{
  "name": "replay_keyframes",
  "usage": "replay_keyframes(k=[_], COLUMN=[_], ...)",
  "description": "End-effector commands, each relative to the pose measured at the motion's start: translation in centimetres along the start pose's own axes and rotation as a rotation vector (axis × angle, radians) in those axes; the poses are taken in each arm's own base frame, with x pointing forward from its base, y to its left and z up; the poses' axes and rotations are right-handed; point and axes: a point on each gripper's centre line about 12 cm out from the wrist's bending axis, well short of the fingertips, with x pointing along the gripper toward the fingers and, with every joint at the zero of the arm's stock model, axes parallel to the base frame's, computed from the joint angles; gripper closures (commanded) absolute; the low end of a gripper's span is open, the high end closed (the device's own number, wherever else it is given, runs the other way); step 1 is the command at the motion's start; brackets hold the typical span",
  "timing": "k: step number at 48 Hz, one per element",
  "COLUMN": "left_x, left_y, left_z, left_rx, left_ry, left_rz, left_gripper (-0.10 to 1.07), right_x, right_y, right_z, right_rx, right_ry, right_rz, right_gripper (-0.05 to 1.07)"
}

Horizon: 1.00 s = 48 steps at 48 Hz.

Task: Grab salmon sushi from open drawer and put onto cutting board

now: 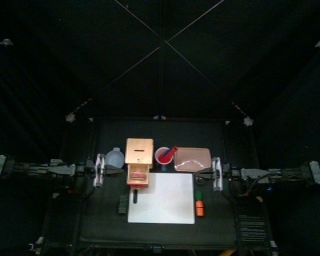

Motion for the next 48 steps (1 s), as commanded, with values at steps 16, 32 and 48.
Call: replay_keyframes(k=[16, 32, 48], left_x=[0.3, 0.0, -0.6], left_y=[2.2, 3.2, 3.9], left_z=[-0.5, -1.6, -2.9], left_rx=[-0.008, -0.039, -0.044], left_ry=[0.071, 0.152, 0.2], left_rz=[0.112, 0.167, 0.202], left_gripper=[0.97, 0.97, 0.97], right_x=[9.5, 21.4, 29.2], right_y=[-2.7, -4.8, -6.9], right_z=[-0.8, -3.0, -6.2], right_rx=[0.163, 0.191, 0.179], right_ry=[0.237, 0.74, 0.992], right_rz=[-0.123, -0.139, -0.139], right_gripper=[0.95, 0.94, 0.78])
